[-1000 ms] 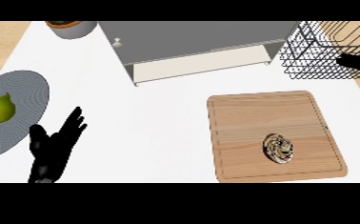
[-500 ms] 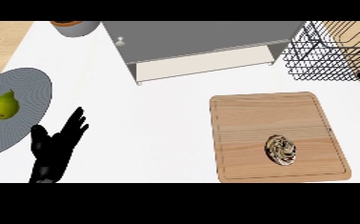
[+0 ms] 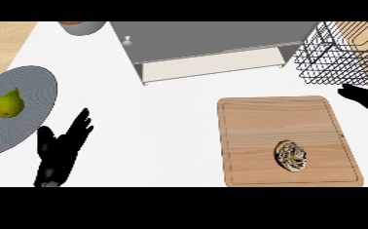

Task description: Pick the cupcake from the cutting board and place it in the basket

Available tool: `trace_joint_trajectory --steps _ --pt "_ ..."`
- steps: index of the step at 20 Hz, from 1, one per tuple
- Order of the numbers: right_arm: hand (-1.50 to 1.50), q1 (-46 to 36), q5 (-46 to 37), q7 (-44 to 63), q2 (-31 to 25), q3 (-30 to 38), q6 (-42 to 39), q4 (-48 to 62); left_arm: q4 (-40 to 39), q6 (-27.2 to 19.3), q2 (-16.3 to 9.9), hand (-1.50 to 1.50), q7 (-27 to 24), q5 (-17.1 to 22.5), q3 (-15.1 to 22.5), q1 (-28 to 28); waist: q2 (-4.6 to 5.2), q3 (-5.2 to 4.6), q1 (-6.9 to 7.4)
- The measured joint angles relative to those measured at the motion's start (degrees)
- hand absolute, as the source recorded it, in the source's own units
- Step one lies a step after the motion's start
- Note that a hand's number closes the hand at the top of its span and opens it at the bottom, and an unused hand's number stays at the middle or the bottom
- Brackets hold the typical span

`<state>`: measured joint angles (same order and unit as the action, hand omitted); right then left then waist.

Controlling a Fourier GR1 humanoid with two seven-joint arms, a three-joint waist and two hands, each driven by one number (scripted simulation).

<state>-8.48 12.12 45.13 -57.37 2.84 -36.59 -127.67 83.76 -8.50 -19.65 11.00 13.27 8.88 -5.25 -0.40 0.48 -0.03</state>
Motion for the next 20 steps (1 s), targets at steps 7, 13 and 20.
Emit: trace_joint_trajectory --steps 7,13,20 --pt "-1.5 2.1 -13.1 -2.8 6.7 -6.9 0.9 1.8 -0.2 0.8 0.5 0.0 -0.2 -0.6 -0.4 0.1 0.09 0.04 0.41" --pt "-1.5 6.5 -23.8 -8.9 10.8 -11.1 2.2 4.8 0.0 1.3 0.6 0.0 1.2 -0.6 -1.1 0.0 0.01 0.1 0.12" --pt "-1.5 8.5 -33.1 -16.5 14.7 -13.8 5.6 10.4 0.2 1.8 1.0 0.0 1.0 -1.4 -1.8 -0.4 -0.02 0.08 0.11"
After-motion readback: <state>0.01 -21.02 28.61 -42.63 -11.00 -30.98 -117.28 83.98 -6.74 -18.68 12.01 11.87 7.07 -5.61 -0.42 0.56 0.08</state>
